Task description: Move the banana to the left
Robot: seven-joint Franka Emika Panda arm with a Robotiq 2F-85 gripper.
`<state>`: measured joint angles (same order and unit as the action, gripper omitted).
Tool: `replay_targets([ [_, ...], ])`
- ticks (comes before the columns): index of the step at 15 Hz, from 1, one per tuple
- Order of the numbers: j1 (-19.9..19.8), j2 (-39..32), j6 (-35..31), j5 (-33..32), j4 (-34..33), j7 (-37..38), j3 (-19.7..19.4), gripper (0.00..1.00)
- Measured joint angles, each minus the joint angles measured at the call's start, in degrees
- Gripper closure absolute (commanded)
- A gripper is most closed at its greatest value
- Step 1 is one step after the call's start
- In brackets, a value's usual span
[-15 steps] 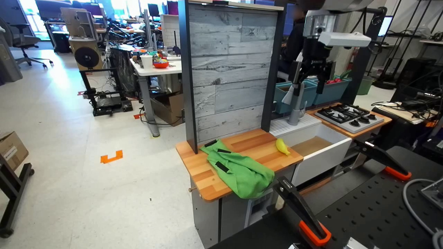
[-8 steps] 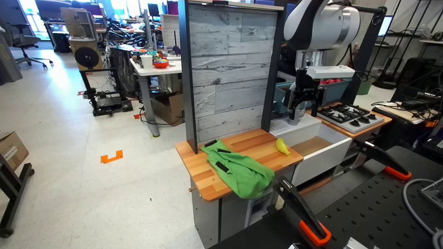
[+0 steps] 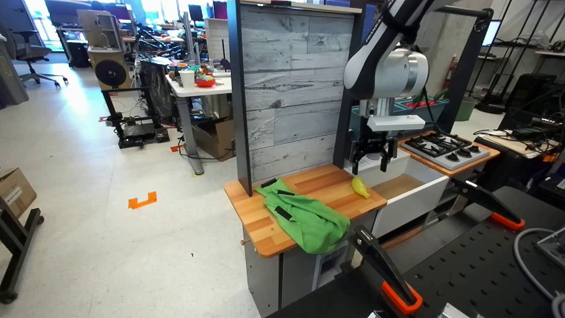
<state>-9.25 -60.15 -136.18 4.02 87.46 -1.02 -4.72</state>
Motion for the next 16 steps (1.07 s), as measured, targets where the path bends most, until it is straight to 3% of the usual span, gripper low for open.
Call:
replay_targets([
  [2, 0.26, -2.46, -0.63, -0.03, -2.1, 0.95, 0.07, 0.0],
  [3, 0.39, -3.62, -0.88, -0.05, -3.15, 1.44, 0.06, 0.25],
  [4, 0.5, -4.71, -0.97, -0.06, -4.15, 1.83, 0.06, 0.26],
  [13, 0.71, -9.27, -0.8, -0.28, -10.31, 2.7, -0.3, 0.93],
  [16, 0.78, -9.57, -0.65, -0.28, -11.28, 2.72, -0.3, 0.94],
])
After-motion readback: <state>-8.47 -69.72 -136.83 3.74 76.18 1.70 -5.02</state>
